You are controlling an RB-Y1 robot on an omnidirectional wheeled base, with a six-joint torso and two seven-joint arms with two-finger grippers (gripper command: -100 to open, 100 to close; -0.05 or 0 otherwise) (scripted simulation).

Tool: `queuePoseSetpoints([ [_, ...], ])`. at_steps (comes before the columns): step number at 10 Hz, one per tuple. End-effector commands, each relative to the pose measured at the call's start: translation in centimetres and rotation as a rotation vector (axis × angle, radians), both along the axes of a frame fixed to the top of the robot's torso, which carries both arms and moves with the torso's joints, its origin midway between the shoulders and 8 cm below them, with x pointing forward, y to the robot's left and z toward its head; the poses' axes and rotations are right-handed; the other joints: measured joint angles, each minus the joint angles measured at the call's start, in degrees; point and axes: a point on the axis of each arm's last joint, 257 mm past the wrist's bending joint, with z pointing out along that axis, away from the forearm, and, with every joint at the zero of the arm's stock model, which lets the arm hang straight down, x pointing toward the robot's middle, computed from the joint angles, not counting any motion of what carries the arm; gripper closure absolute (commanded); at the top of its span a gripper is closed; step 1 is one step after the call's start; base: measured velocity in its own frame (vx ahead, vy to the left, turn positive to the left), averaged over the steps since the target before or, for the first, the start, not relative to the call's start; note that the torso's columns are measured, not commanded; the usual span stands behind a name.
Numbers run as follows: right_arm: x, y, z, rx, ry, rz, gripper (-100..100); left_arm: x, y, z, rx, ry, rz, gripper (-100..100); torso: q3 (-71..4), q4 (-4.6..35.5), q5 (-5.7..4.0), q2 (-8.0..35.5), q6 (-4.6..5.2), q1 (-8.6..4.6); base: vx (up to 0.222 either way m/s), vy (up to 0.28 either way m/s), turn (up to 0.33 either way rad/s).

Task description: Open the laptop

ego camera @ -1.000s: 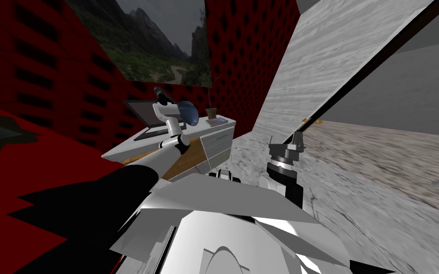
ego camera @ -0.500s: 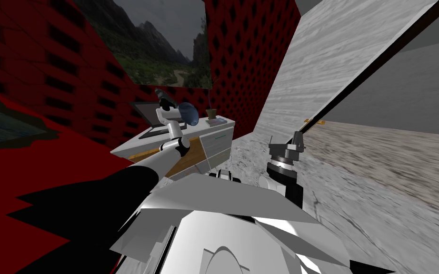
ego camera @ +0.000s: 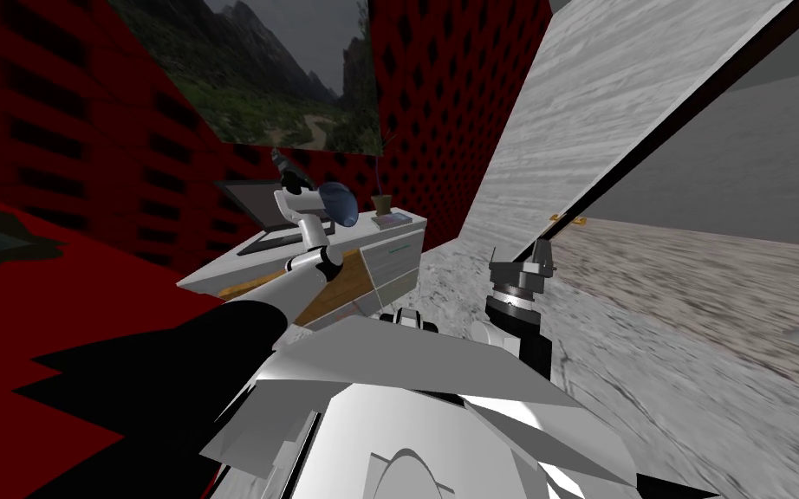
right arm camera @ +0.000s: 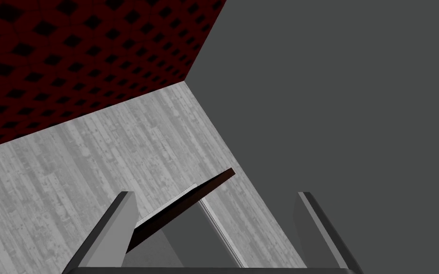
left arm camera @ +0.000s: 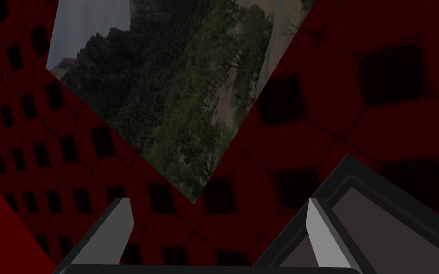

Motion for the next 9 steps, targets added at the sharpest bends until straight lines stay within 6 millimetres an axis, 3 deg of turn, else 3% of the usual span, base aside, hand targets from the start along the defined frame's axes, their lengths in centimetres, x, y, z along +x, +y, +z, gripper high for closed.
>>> queuePoseSetpoints([
  [1,0.0,0.0,0.0,0.0,0.0,0.0,0,0.5,1.4,-1.6,-0.041,0.063,0.022,-100,0.05,-0.05,0.04,0.04,0.04,-0.05,0.032,0.028,-0.063],
  [9,0.0,0.0,0.0,0.0,0.0,0.0,0,0.1,4.0,-2.4,-0.108,0.149,0.068,-100,0.27,-0.07,0.11,0.26,0.02,-0.18,0.017,0.015,-0.051],
])
